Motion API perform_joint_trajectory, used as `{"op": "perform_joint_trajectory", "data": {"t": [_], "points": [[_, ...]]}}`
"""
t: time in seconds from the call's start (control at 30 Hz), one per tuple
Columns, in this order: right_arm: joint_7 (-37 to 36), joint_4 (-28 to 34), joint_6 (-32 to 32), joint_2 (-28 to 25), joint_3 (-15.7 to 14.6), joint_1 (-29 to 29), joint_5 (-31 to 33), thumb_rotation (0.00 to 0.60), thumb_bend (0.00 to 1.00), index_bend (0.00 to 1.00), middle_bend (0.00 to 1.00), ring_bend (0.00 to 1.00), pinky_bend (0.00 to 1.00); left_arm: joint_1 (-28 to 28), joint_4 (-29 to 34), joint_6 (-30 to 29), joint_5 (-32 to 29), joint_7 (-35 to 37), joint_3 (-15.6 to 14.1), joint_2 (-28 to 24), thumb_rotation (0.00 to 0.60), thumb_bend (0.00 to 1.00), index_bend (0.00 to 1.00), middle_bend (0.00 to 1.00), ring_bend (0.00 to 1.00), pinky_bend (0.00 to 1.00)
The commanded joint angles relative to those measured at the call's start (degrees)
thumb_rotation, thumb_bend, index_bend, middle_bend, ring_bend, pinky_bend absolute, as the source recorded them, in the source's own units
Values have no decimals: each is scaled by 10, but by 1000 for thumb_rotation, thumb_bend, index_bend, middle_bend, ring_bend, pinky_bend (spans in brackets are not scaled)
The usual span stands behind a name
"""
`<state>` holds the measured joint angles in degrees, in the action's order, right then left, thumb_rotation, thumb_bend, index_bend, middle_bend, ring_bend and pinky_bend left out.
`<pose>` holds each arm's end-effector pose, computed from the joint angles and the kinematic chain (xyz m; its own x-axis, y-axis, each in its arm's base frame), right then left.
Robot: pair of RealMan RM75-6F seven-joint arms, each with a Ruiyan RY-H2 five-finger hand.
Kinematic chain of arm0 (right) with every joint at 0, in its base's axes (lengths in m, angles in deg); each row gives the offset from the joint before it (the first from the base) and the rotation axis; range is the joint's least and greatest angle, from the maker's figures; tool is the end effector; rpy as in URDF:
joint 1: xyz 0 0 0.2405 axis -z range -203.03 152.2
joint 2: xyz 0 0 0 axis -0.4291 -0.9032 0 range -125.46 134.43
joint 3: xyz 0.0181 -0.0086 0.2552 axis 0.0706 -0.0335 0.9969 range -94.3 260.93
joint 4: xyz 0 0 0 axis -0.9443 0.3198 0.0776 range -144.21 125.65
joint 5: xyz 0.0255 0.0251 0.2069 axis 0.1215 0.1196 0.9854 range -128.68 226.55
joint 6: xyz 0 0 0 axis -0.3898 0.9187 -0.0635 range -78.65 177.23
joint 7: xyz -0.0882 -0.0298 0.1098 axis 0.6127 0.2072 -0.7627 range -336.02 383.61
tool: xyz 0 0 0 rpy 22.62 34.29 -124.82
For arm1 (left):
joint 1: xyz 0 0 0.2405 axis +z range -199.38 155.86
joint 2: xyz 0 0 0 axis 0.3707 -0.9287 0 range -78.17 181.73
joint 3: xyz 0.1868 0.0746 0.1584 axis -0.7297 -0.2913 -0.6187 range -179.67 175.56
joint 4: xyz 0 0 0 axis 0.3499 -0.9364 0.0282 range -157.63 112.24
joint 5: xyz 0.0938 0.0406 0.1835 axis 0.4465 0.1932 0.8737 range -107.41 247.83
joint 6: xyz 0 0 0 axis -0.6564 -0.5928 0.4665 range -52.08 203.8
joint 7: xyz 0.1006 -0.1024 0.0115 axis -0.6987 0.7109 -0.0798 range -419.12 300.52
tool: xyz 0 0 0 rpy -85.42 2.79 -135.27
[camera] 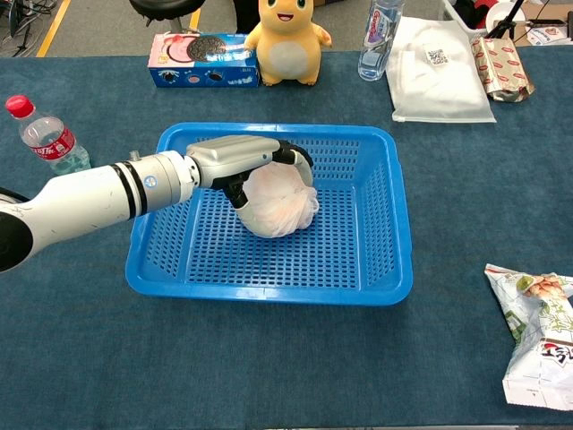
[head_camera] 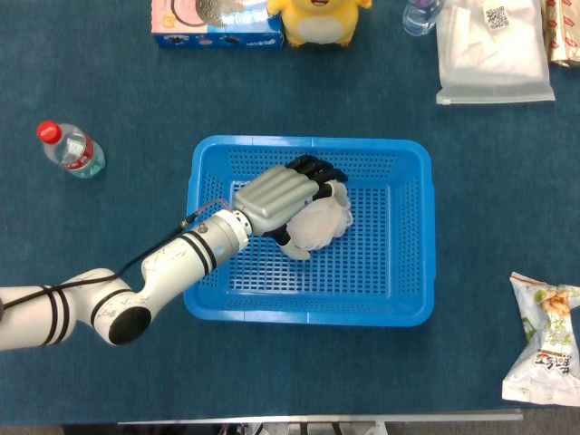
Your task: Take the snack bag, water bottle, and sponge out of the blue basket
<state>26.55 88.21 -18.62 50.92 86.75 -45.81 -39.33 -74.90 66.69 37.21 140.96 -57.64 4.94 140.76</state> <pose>-0.2654 -0.2574 0.2119 0.6639 -0.0956 0.7417 -0.7351 -0.2658 0.6238 -0.0779 0.3099 -0.0637 0.3576 0.5995 0.7161 0.8400 -0.5416 0.0339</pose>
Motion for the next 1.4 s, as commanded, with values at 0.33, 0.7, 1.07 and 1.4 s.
{"op": "perform_joint_trajectory", "data": {"t": [0.33,0.7,1.07,1.4], "points": [[-3,-3,-1,1,0,2,1,600,0,193,338,341,584,4,-31,-11,6,-3,-9,22,600,51,310,181,118,320],[-4,-5,2,3,1,1,1,600,0,193,342,341,584,7,-38,-9,-5,-11,-12,27,600,51,377,259,200,498],[-6,-8,3,4,0,2,3,600,0,193,343,341,584,8,-36,-9,-15,-25,-15,27,600,226,583,496,411,694],[-9,-7,4,4,0,4,5,600,0,194,343,341,584,10,-18,-29,-24,-54,-8,20,600,341,713,620,534,822]]}}
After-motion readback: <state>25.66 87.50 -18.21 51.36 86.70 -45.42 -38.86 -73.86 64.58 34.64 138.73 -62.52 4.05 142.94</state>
